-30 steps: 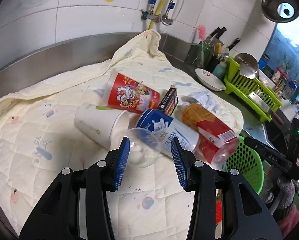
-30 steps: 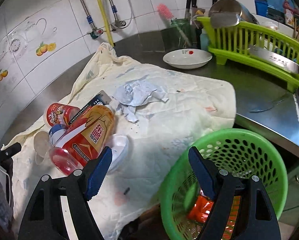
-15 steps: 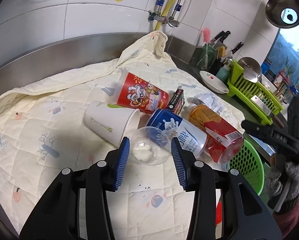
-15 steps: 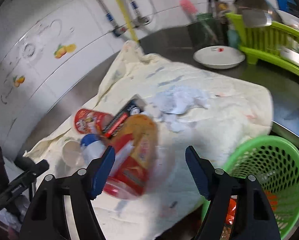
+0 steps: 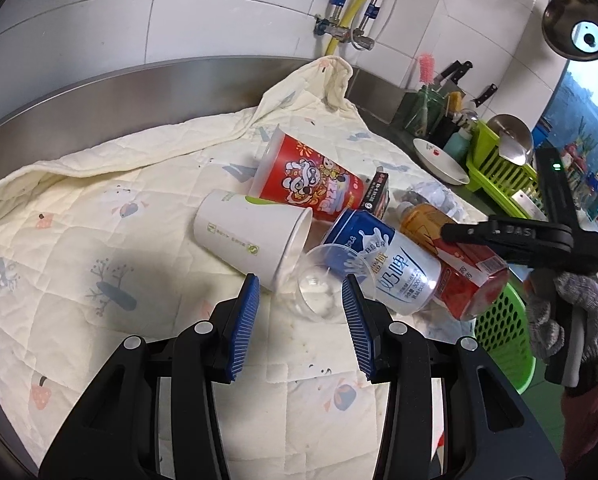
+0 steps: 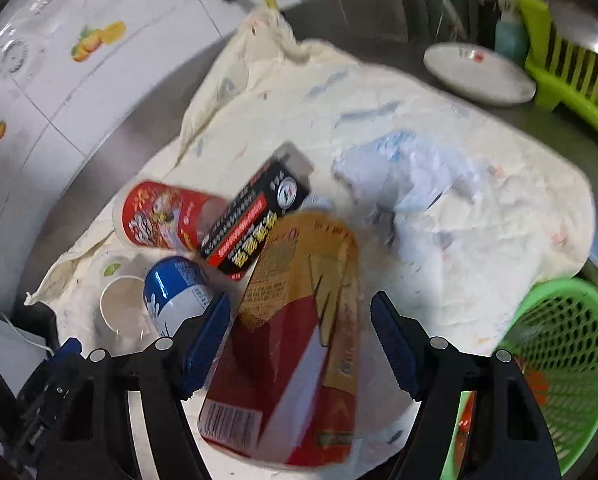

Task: Collect trash
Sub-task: 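Grasp the red-and-gold drink bottle with the right tool while the left tool approaches the paper cup, then grasp the white paper cup with the left tool while the right tool drops the bottle into the green basket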

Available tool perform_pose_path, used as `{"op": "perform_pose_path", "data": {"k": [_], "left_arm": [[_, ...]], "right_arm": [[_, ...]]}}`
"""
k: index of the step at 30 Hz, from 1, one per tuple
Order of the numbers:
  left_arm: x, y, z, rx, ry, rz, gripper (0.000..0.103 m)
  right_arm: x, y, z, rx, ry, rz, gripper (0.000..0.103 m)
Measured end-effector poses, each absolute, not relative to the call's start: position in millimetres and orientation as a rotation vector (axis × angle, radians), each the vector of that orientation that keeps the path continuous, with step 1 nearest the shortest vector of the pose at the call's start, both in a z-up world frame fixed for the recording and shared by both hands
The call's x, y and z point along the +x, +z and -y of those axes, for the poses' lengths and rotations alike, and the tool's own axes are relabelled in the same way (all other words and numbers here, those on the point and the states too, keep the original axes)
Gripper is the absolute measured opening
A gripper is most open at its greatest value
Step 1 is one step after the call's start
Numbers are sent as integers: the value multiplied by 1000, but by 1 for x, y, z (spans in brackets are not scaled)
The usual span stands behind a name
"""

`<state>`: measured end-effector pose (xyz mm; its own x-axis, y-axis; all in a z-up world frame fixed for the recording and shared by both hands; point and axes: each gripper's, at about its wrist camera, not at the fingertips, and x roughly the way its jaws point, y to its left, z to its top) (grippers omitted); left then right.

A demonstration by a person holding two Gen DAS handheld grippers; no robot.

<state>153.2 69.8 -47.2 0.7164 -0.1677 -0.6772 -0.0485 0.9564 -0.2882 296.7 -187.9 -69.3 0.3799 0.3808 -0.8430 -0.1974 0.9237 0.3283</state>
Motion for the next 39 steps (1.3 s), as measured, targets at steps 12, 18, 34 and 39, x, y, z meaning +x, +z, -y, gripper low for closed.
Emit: {"op": "perform_pose_path", "data": {"k": [12,18,34,39], "left_arm": [[161,-55,-73,-269,-51,-791,43],[177,-54,-67,-215,-15,-780,43],[204,-67,-87,-174,126,-792,24],[192,-62,-105,-206,146,-769,2]], "right_arm": [[307,-87,181,243,369,-1199,69],[297,-80,182,266,396,-1162,68],[265,-57,205,398,465,-1067,68],[243,-48,217,427,475,-1016,68]]}}
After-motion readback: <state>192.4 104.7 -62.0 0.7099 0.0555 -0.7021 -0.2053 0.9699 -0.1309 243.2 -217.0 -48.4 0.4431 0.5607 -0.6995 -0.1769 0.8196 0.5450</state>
